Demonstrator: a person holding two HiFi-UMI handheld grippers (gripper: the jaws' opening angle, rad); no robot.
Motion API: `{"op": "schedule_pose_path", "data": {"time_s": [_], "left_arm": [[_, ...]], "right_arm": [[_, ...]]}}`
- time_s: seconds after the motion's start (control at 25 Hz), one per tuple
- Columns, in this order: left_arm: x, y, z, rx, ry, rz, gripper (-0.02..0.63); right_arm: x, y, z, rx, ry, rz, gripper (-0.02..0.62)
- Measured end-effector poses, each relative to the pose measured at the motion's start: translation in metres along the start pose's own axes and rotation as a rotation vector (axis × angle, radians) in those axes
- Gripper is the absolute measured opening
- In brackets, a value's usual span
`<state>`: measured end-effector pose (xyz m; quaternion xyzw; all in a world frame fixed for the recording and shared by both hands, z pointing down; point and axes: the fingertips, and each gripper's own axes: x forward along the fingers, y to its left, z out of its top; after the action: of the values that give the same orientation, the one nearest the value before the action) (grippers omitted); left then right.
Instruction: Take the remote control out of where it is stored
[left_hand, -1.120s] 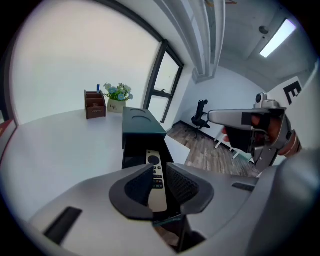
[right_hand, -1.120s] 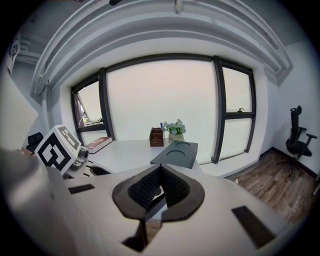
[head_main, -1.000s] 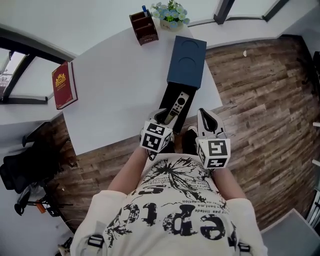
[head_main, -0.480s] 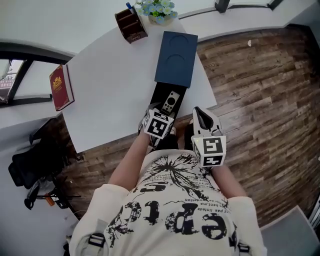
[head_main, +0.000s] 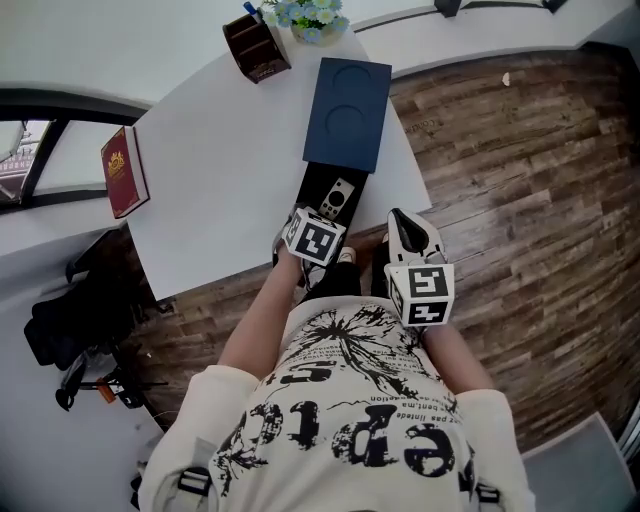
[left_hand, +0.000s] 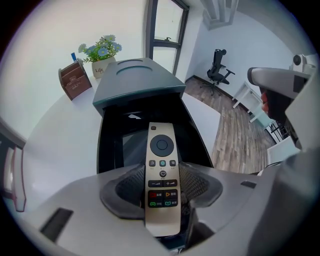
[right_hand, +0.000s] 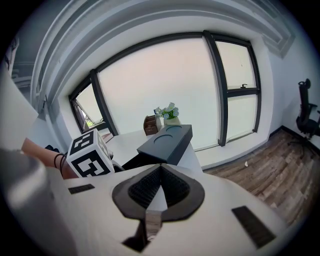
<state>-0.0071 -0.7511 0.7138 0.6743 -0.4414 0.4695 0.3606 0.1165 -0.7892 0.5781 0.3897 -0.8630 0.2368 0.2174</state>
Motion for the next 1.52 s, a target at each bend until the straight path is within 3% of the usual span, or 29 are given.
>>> {"op": "schedule_pose_path", "data": {"time_s": [0.24, 0.6, 0.76, 1.0, 1.24, 1.36, 1.52], "left_arm": [[-0.004, 0.002, -0.001, -0.05, -0.039, -0.003, 0.218], [-0.065, 0.015, 0.02, -0.121, -0.251, 0.008, 0.218], [-0.116, 0.026, 0.04, -0.153, -0.435, 0.011, 0.218], [-0.21, 0.042, 0.079, -0.175, -0.801, 0.023, 0.218], [-0.291, 0.039, 0.097, -0.094, -1.132, 0.071, 0.218], [-0.32, 0.043, 0.097, -0.085, -1.246, 0.092, 0.218], [-0.348, 0.049, 0.096, -0.07, -1.335, 0.129, 0.218]], "right_arm": [[-0.001, 0.007, 0.001, -0.009, 0.004, 0.017, 0.003], [0.005, 0.032, 0.012, -0.052, -0.009, 0.046, 0.003], [0.007, 0.046, 0.032, -0.081, -0.046, 0.046, 0.003], [-0.002, 0.063, 0.084, -0.16, -0.168, 0.016, 0.003], [-0.013, 0.076, 0.126, -0.218, -0.254, 0.008, 0.003], [-0.022, 0.086, 0.148, -0.248, -0.327, 0.003, 0.003], [-0.035, 0.109, 0.168, -0.248, -0.428, 0.083, 0.003]]}}
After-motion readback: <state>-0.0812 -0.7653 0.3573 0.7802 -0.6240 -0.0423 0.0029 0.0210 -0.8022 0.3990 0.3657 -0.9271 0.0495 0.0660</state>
